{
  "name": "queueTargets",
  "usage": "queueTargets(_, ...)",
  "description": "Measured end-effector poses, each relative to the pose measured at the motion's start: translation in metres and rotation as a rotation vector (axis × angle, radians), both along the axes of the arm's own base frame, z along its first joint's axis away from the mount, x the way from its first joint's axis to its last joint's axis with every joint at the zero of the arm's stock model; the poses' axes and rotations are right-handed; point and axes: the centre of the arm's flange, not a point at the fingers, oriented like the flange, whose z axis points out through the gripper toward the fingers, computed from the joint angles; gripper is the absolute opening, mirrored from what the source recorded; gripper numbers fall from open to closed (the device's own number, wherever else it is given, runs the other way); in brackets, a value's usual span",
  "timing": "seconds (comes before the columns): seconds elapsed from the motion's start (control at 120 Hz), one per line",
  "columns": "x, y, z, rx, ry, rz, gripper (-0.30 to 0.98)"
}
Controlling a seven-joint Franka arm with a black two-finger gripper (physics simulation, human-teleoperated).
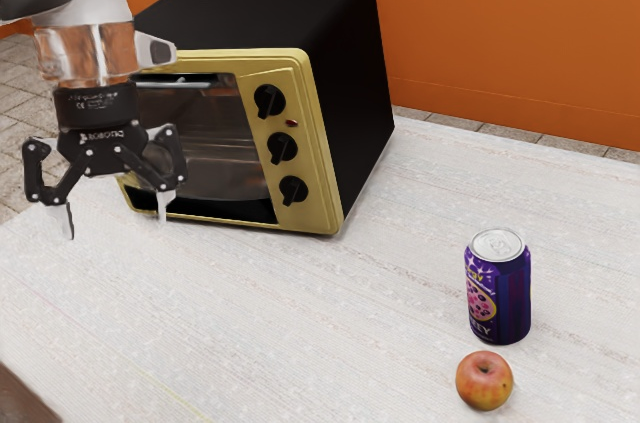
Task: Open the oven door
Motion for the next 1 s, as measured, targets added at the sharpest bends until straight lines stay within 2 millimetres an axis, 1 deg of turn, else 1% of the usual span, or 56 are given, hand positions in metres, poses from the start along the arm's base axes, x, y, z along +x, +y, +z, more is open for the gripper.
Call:
queueTargets(0.1,0.018,-0.001,0.005,0.077,-0.111,0.226,0.69)
queueTargets(0.2,0.027,-0.004,0.012,0.124,-0.179,0.418,0.69)
queueTargets(0.25,0.026,-0.008,0.020,0.143,-0.210,0.498,0.69)
queueTargets(0.275,0.023,-0.006,0.026,0.151,-0.227,0.545,0.69)
queueTargets(0.333,0.020,0.020,0.034,0.169,-0.250,0.689,0.69)
queueTargets(0.383,0.018,0.054,0.046,0.186,-0.278,0.828,0.69)
queueTargets(0.417,0.021,0.076,0.051,0.198,-0.291,0.911,0.69)
queueTargets(0.5,0.028,0.119,0.051,0.224,-0.324,1.054,0.69)
queueTargets(0.55,0.033,0.144,0.047,0.234,-0.349,1.109,0.69)
queueTargets(0.592,0.039,0.160,0.043,0.242,-0.368,1.141,0.69)
queueTargets(0.708,0.056,0.196,0.028,0.259,-0.434,1.168,0.69)
queueTargets(0.858,0.074,0.236,0.018,0.266,-0.557,1.142,0.69)
queueTargets(0.933,0.079,0.246,0.017,0.267,-0.608,1.115,0.69)
queueTargets(1.0,0.085,0.243,0.019,0.261,-0.648,1.075,0.69)
